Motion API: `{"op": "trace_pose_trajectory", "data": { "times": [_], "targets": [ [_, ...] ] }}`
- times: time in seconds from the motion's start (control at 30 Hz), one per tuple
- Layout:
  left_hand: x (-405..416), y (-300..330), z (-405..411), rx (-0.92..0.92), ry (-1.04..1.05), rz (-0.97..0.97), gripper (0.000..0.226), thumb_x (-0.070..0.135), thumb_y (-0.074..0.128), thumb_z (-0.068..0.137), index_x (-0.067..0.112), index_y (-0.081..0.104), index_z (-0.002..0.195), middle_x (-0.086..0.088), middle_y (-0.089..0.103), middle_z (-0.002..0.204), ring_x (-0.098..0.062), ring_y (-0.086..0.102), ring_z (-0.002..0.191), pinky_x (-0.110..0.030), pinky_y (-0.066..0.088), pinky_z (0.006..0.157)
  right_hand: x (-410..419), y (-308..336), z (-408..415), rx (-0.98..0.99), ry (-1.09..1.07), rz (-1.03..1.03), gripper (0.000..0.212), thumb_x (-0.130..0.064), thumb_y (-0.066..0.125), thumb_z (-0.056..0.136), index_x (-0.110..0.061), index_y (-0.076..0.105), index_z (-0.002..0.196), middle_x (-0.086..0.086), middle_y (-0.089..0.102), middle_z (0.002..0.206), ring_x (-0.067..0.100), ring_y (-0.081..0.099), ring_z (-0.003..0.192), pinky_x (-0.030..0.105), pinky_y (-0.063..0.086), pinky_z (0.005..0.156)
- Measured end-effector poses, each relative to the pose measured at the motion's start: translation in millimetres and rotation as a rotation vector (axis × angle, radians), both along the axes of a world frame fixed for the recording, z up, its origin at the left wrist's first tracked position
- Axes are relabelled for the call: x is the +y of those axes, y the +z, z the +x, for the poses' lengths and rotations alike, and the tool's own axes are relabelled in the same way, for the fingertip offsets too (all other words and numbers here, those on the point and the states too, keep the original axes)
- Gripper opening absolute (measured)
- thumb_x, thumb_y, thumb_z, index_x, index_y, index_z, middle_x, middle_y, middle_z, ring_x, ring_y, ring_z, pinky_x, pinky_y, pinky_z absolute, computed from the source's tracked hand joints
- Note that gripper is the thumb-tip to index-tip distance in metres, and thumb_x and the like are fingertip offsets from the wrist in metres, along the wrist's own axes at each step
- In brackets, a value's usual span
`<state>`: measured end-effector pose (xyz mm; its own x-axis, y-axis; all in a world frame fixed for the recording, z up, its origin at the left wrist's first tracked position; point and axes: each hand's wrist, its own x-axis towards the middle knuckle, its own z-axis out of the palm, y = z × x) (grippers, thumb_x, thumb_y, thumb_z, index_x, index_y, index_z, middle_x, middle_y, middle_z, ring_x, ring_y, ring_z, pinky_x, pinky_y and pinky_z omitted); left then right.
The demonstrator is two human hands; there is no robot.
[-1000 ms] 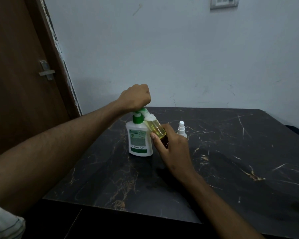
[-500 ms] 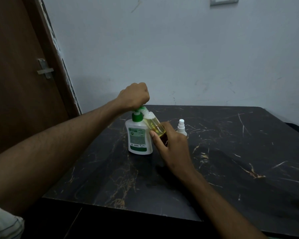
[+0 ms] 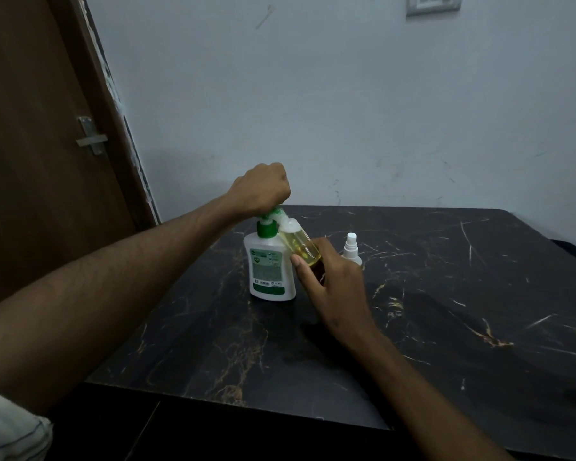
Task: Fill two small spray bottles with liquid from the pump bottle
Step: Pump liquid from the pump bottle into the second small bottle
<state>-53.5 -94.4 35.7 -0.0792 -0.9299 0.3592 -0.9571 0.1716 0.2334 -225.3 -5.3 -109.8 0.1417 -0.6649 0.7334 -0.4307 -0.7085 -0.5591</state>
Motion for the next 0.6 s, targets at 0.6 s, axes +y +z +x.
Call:
{"op": "trace_pose_trajectory", "data": {
  "times": [0.6],
  "targets": [
    [7.7, 9.7, -5.9, -0.045, 0.010, -0.034, 0.027, 0.003, 0.047, 0.074, 0.017, 0.029, 0.060, -0.002, 0.037, 0.061, -0.023, 0.031, 0.061, -0.034, 0.022, 0.054, -1.2, -1.3, -0.2, -0.009, 0.007, 0.015, 0.034, -0.054, 0.049, 0.104, -0.024, 0.060, 0.116, -0.014, 0.065, 0.086, 0.002, 0.062, 0.074, 0.021, 0.052, 0.063]
  ]
}}
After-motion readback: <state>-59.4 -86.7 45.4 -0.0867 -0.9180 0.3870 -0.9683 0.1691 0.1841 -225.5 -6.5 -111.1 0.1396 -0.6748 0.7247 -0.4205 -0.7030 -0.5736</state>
